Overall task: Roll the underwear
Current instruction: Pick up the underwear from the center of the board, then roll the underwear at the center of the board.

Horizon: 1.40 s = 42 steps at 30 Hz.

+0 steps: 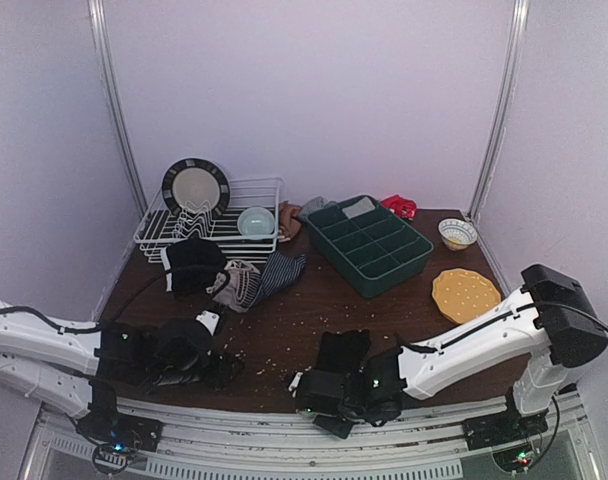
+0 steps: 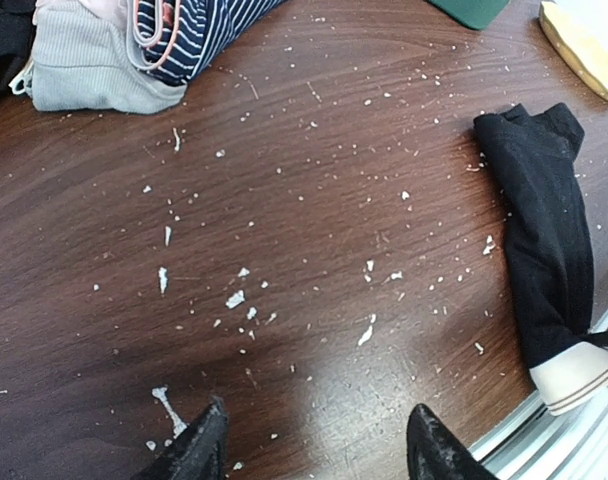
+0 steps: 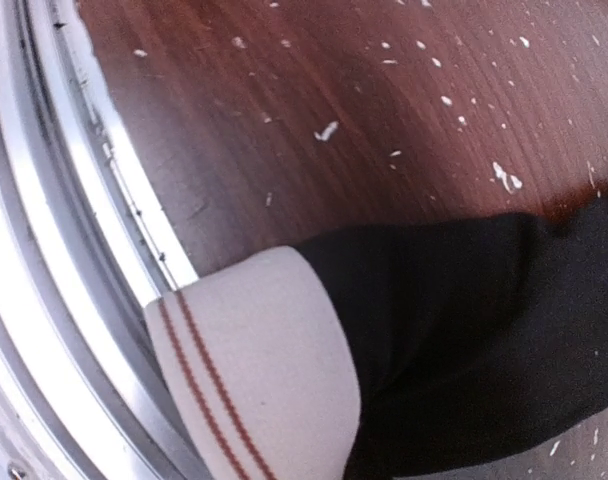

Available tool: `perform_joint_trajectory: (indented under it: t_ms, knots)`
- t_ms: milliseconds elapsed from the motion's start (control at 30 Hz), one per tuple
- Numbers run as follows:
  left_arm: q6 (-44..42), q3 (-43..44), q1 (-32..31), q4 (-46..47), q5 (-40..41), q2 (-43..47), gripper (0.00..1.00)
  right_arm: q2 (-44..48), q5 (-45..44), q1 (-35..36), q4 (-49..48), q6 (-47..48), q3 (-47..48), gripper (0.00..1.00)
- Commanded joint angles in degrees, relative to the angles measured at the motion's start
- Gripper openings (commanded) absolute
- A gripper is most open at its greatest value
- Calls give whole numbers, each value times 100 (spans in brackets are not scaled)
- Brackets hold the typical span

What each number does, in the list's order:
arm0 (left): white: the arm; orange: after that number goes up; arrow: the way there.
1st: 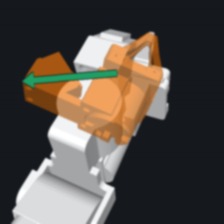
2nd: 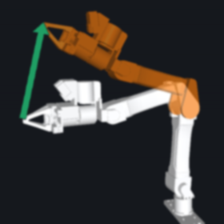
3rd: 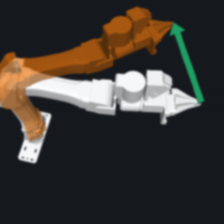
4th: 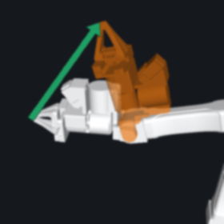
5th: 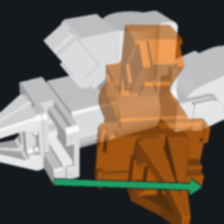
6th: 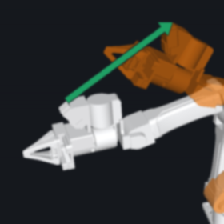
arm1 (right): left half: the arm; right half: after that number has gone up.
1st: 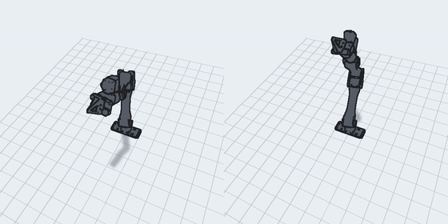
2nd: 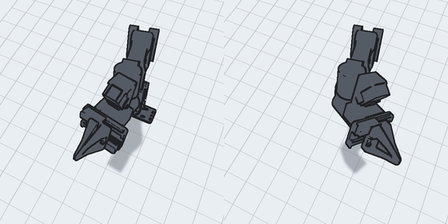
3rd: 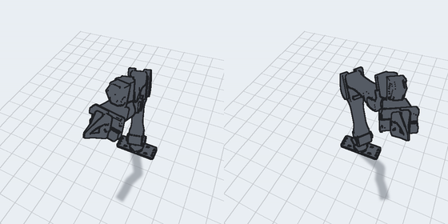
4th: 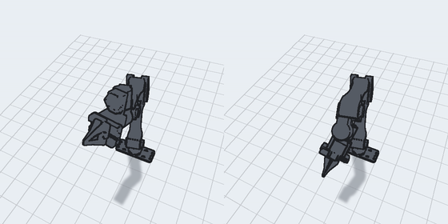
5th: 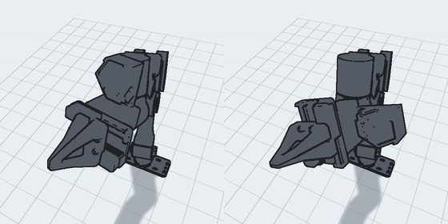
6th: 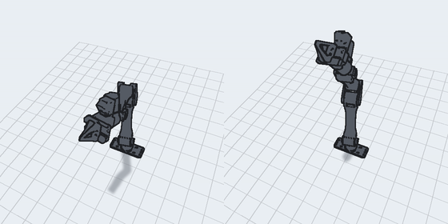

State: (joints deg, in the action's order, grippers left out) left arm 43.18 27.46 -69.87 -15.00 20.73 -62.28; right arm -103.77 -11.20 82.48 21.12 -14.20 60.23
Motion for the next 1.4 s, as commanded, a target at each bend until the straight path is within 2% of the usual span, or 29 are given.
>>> perform_joint_trajectory:
  t_ms: [0,67,200,267,300,367,467,567,700,833,1000,1133,1367]
  knots:
    - [-166,-69,-27,300,4,-29,59,440,654,-67,-415,-320,-506,6]
    - [-379,-92,-27,394,2,-66,65,651,1004,-138,-649,-434,-704,0]
    - [-994,-38,-27,862,-182,-315,96,1073,1520,-342,-1117,-660,-1205,0]
    - [-1356,-79,-31,1380,-290,-377,98,1228,1851,-503,-1284,-760,-1447,0]
    - [-1526,-144,-101,1687,-94,-362,98,1292,1985,-588,-1381,-790,-1565,0]
    - [-2134,-474,-361,2813,190,-323,98,1435,2242,-738,-1549,-860,-1798,0]
    - [-3356,-1252,-423,5271,-780,-527,98,1629,2607,-916,-1743,-948,-2083,0]
    - [-4270,-1288,-427,6154,-1804,-904,98,1730,2968,-1099,-1850,-1062,-2268,0]
    - [-5364,-931,-438,5893,-2780,-1365,98,1923,3632,-1472,-2310,-1345,-2654,0]
    - [-6212,-101,-432,5089,-3258,-2120,95,2125,4238,-1719,-2690,-1532,-2929,0]
    - [-6993,828,-432,4653,-3715,-3166,90,2272,4379,-1798,-2664,-1572,-3054,0]
    - [-7363,1309,-431,4463,-3910,-3881,86,2260,4294,-1827,-2740,-1605,-3169,0]
    - [-7550,1751,-402,4331,-4218,-4341,80,2270,4257,-1831,-2937,-1691,-3345,0]
